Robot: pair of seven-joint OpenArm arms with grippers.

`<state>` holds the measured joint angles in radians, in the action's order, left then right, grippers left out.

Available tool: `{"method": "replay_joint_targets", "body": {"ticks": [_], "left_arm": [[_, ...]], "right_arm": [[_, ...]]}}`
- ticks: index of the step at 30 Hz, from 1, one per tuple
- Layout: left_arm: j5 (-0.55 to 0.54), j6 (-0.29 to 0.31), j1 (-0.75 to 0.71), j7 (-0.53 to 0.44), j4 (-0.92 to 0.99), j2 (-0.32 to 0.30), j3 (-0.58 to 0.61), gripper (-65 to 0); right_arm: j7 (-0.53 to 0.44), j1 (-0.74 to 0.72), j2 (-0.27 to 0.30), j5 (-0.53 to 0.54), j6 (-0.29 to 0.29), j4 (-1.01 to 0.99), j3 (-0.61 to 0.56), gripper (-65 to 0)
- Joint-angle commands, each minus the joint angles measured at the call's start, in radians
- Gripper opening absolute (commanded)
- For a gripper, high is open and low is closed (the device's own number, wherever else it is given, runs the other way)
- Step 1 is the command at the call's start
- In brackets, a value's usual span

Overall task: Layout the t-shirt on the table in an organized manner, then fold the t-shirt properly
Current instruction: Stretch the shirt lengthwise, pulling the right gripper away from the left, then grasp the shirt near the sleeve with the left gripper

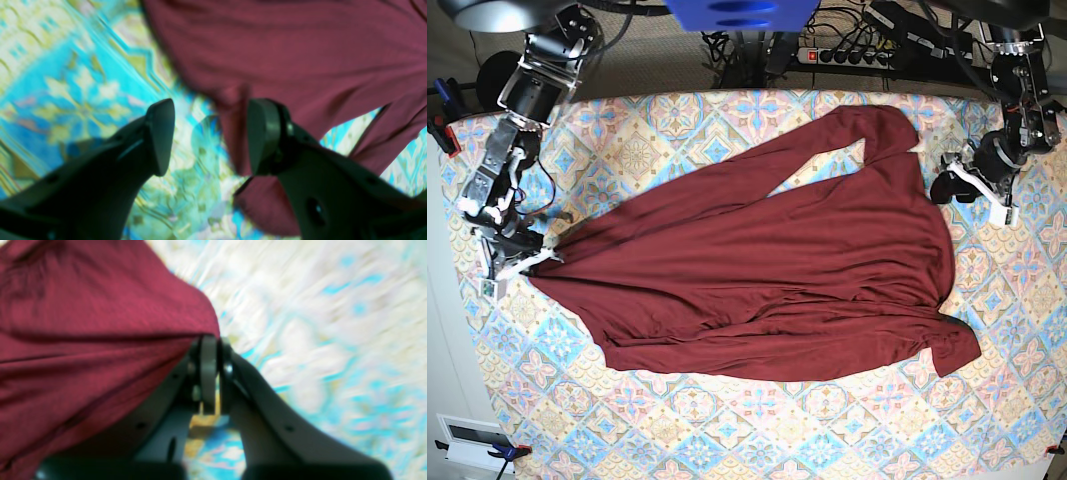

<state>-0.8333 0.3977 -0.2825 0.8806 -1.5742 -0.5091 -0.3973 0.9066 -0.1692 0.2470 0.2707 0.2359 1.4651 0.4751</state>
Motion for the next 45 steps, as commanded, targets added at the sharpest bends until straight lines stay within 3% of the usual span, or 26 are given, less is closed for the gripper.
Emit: {"method": "replay_joint_targets", "body": {"ticks": [1, 7, 14, 23, 26, 29, 33, 37, 45], "left_arm": [[-0.011, 0.008, 0.009, -0.018, -0.013, -0.016, -0.005, -32.9], [-0.017, 0.008, 0.027, -0.024, -0.013, -0.010, 0.085, -32.7], [-0.008, 0.007, 0.145, -0.016, 0.084, 0.076, 0.182, -32.7], [-0.010, 0.004, 0.210, -0.016, 0.168, 0.088, 0.320, -34.2], [-0.008, 0.005, 0.210, -0.014, 0.168, 0.083, 0.320, -42.9], [0.013, 0.004, 0.211, -0.021, 0.173, 0.059, 0.312, -63.6], [0.096, 0.004, 0.254, -0.024, 0.240, 0.033, 0.283, -62.6], [0.144, 0.004, 0.319, -0.021, 0.352, 0.027, 0.159, -65.0], [0.148, 0.007, 0.322, -0.022, 0.364, -0.056, 0.016, -64.6]], "right_arm": [[-0.016, -0.005, 0.024, 0.008, 0.003, 0.023, 0.006, -65.0], [-0.013, 0.013, 0.031, 0.006, 0.003, 0.024, 0.089, -65.0], [-0.013, 0.015, 0.031, 0.006, 0.003, 0.024, 0.090, -65.0], [-0.013, 0.015, 0.031, 0.006, 0.003, 0.026, 0.089, -65.0], [-0.013, 0.015, 0.031, 0.006, 0.003, 0.026, 0.089, -65.0], [-0.013, 0.015, 0.031, 0.006, 0.003, 0.026, 0.089, -65.0], [-0.013, 0.013, 0.031, 0.006, 0.003, 0.026, 0.089, -65.0], [-0.013, 0.013, 0.031, 0.006, 0.003, 0.026, 0.089, -65.0], [-0.011, 0.013, 0.031, 0.006, 0.003, 0.026, 0.089, -65.0]]}}
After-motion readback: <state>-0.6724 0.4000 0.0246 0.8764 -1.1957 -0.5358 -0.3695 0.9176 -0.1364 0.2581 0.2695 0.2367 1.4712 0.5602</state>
